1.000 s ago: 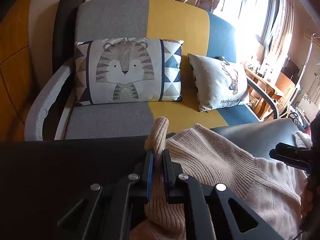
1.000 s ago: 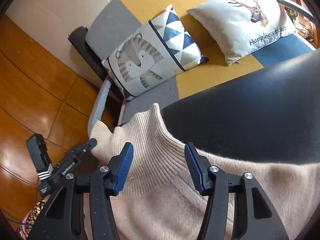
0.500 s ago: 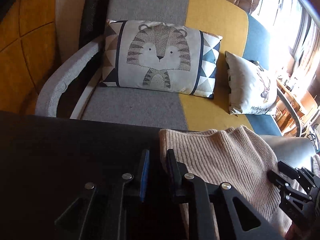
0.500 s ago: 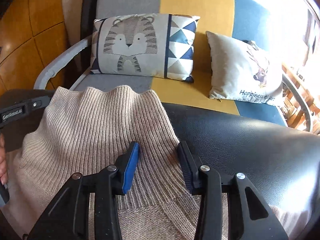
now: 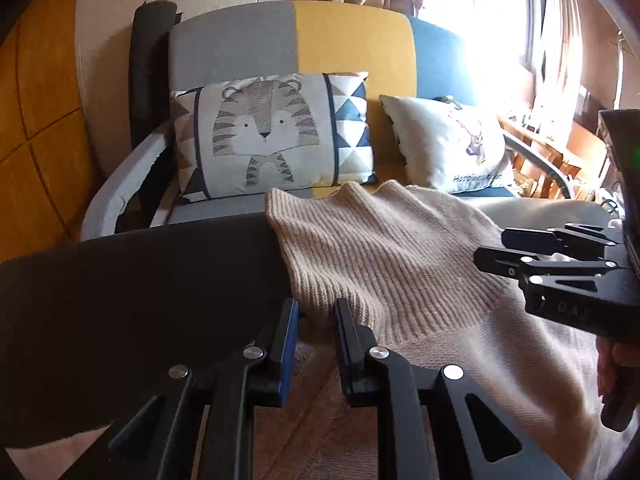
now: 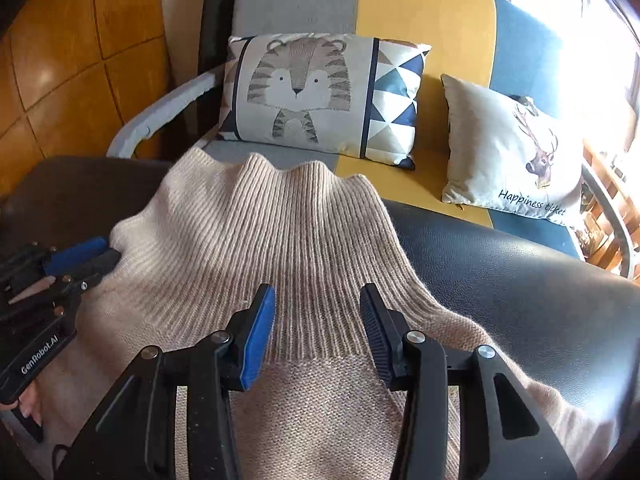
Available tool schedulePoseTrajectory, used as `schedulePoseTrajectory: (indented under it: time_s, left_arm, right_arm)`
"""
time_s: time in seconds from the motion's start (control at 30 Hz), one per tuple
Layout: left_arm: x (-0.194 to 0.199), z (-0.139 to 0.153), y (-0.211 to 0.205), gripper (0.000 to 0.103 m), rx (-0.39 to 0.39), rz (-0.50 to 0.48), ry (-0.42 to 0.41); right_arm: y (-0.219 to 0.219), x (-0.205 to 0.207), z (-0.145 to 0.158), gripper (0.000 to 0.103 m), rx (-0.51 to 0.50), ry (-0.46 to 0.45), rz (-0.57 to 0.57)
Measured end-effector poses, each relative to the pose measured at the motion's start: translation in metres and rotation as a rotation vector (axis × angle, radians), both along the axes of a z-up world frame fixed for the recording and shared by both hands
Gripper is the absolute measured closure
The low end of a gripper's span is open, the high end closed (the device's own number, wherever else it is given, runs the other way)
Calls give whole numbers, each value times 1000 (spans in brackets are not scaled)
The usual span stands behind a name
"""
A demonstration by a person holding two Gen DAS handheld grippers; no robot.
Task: Fold clothes
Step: 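Release the collar and straighten it flat with both grippers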
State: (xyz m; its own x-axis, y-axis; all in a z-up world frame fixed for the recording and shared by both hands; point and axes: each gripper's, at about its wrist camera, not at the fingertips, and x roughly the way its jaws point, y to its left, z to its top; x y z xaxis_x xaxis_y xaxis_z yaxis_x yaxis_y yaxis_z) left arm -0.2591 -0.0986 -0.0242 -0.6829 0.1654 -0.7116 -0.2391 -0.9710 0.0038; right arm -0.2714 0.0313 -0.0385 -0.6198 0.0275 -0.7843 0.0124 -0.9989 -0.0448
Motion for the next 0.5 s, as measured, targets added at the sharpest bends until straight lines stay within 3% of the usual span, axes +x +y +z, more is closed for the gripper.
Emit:
schedulePoseTrajectory:
  time_s: [0.07,0.17,0.27,0.37,0.5]
  left_arm:
    - [-7,-3,-5,80,5,31,-36]
    - [-10,-3,-22,78,63,88,-44]
    - [-12,-5,-40,69,130,143,-58]
    - [-12,-7,-45,68,151,154,-65]
    - [-12,-6,-47,66,154,144,-77]
  right_arm:
    - [2,-2,-6,55,8,-6,-33]
    - [2,-1,-7,53,14,-22,-118]
    - [-1,0,-10,50,33,-7,-167]
    - [-1,-2,-11,46,36,-5,-170]
    - [9,-5,-6,32,-46,-24,-106]
